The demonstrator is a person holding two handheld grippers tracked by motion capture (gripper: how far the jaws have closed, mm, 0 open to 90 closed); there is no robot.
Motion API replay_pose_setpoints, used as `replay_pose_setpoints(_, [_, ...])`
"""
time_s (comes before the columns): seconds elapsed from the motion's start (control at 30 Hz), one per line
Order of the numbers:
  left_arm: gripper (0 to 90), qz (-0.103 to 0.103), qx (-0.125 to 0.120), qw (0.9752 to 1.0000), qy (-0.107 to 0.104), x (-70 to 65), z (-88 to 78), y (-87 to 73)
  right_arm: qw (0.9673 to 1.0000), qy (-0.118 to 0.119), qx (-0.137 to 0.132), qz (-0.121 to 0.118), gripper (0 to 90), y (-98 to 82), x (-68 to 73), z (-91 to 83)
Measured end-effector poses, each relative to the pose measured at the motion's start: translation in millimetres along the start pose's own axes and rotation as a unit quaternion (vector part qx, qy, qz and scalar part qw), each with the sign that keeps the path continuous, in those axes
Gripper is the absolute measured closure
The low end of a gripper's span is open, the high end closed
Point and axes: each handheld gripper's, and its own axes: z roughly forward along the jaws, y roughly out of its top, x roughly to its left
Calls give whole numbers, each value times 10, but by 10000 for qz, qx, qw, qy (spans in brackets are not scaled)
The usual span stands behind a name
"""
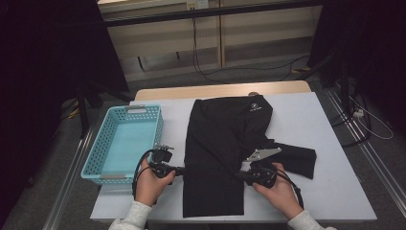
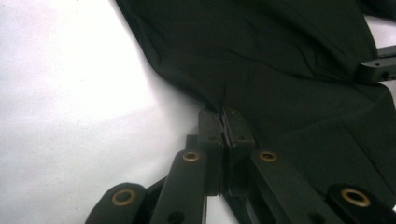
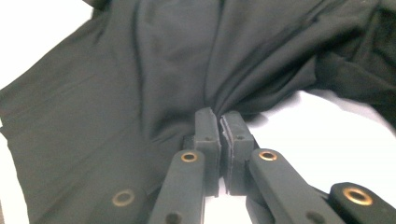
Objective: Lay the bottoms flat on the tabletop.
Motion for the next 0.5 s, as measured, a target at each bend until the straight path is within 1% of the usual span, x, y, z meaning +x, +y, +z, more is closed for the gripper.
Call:
replay_pose_setpoints(0.03, [879, 1, 1, 10000, 1, -2, 1, -1, 9999, -152, -43, -49, 876, 9, -18, -7])
replay_pose_setpoints(0.07, [879, 2, 9, 10000, 5, -4, 5, -1, 9997, -231, -54, -44, 875, 20, -46, -13])
replay_pose_setpoints(0.1, [879, 21, 48, 10000, 7, -4, 9, -1, 9996, -258, -112, 38, 876, 27, -80, -18])
replay_pose_setpoints(0.13, [878, 23, 36, 10000, -2, -8, 18, -2, 9991, -353, -202, 78, 876, 32, -109, -24])
replay_pose_setpoints(0.17, [875, 39, 68, 10000, 4, -8, 25, -2, 9987, -446, -258, 63, 876, 37, -134, -30])
replay_pose_setpoints(0.23, [870, 19, 62, 10000, 37, -15, 50, -4, 9978, -567, -319, 114, 878, 40, -174, -30])
replay_pose_setpoints(0.27, [873, 31, 124, 9999, 33, -13, 60, -5, 9973, -639, -352, 118, 880, 44, -189, -26])
replay_pose_setpoints(0.33, [875, 37, 142, 9999, 77, -17, 68, -9, 9979, -591, -251, 125, 877, 51, -195, -5])
replay_pose_setpoints(0.4, [873, 11, 134, 9998, 112, -17, 61, -8, 9989, -441, -136, 77, 851, 34, -162, 19])
replay_pose_setpoints(0.43, [868, -1, 110, 9999, 95, -16, 52, -6, 9990, -410, -150, 74, 833, 25, -143, 17])
replay_pose_setpoints(0.47, [862, 8, 100, 9999, 117, -16, 44, -3, 9990, -405, -141, 77, 796, 24, -129, 13])
replay_pose_setpoints(0.5, [855, 9, 84, 9999, 109, -17, 40, -2, 9990, -430, -135, 56, 765, 29, -115, 2])
